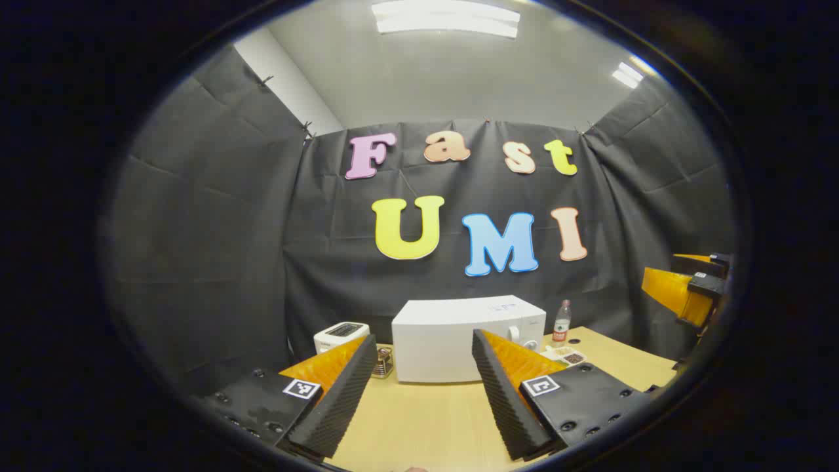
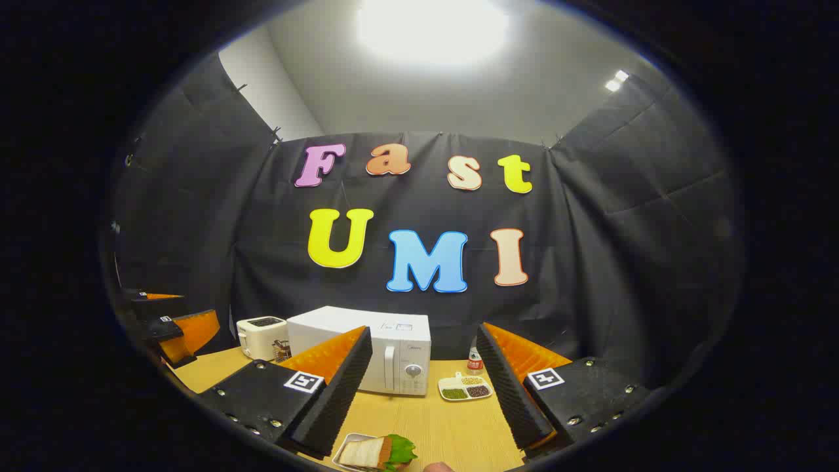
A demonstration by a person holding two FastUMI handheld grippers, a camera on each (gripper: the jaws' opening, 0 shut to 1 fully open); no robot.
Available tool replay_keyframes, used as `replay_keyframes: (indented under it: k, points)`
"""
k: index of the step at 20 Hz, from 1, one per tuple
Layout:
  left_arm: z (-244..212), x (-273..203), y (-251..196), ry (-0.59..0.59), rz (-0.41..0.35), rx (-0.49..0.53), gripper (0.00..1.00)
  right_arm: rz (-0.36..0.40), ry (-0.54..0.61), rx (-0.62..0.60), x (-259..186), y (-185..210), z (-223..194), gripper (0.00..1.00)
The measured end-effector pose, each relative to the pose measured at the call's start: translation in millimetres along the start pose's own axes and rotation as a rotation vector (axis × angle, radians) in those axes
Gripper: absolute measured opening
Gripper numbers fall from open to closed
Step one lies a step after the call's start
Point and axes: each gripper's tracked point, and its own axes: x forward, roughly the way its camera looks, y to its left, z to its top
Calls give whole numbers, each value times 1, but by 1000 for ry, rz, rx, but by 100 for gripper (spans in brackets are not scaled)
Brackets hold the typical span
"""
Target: Open the microwave oven with the left hand, put the food in, and close the microwave oven.
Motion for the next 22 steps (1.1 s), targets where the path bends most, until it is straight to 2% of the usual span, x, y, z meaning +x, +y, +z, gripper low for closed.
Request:
replay_keyframes:
  k: [1, 14, 15, 22]
  points:
    - [1, 0, -1, -1, 0, 2, 96, -1, 2, 3, 0, -2, 0, 97]
    - [9, -9, -34, -12, 5, 6, 98, 14, -8, -4, -3, -32, -1, 97]
    - [9, -9, -39, -13, 6, 9, 94, 18, -10, -2, -3, -35, -1, 97]
    - [12, 8, -64, -33, 28, 10, 96, 41, -6, 3, -2, -58, -10, 97]
